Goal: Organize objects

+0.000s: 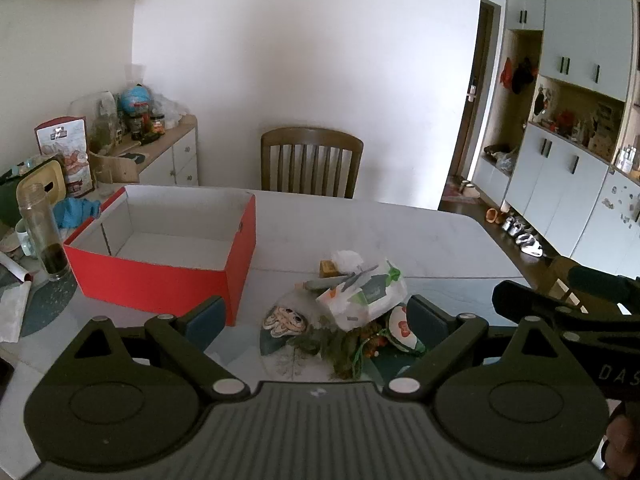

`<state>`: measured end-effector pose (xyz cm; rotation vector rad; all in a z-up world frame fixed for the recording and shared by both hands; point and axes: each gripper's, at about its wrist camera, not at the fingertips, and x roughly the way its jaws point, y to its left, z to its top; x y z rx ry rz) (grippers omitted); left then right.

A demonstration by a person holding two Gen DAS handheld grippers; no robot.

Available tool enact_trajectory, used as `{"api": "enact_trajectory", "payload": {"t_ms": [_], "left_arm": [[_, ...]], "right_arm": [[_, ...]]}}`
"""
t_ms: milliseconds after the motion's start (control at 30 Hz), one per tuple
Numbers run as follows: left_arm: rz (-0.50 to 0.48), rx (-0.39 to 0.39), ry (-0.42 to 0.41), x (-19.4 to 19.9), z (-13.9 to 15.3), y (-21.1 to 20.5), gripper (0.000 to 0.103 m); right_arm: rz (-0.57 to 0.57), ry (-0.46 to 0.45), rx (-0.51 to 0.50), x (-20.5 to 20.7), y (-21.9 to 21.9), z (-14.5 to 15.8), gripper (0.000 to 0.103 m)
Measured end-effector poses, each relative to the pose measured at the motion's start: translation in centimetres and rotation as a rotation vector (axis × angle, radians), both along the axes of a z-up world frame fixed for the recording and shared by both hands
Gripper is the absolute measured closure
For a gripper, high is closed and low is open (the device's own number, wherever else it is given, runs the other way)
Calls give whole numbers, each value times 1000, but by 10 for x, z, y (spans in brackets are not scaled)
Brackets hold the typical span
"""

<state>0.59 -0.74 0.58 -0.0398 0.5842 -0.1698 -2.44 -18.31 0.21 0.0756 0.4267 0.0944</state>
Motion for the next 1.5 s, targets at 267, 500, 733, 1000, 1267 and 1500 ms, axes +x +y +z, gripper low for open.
{"api": "enact_trajectory", "payload": {"t_ms": [267, 500, 733, 1000, 1267, 1500], "left_arm": [[-4, -1, 21, 22, -4, 10, 6], [-47, 17, 77, 55, -29, 24, 6], [-103, 64, 117, 88, -62, 27, 6], [-86, 81, 202, 132, -105, 24, 6], [-68, 100, 243, 155, -139, 19, 6], [-66, 121, 224, 166, -150, 11, 6]], "right_arm": [[-1, 35, 8, 16, -2, -7, 2], [-21, 116, 5, 40, 0, -26, 5], [-38, 212, -37, 56, 5, -58, 9], [-109, 349, -52, 72, -2, -102, 18], [-103, 437, -64, 86, -2, -137, 24], [-115, 483, -50, 98, 0, -155, 27]]}}
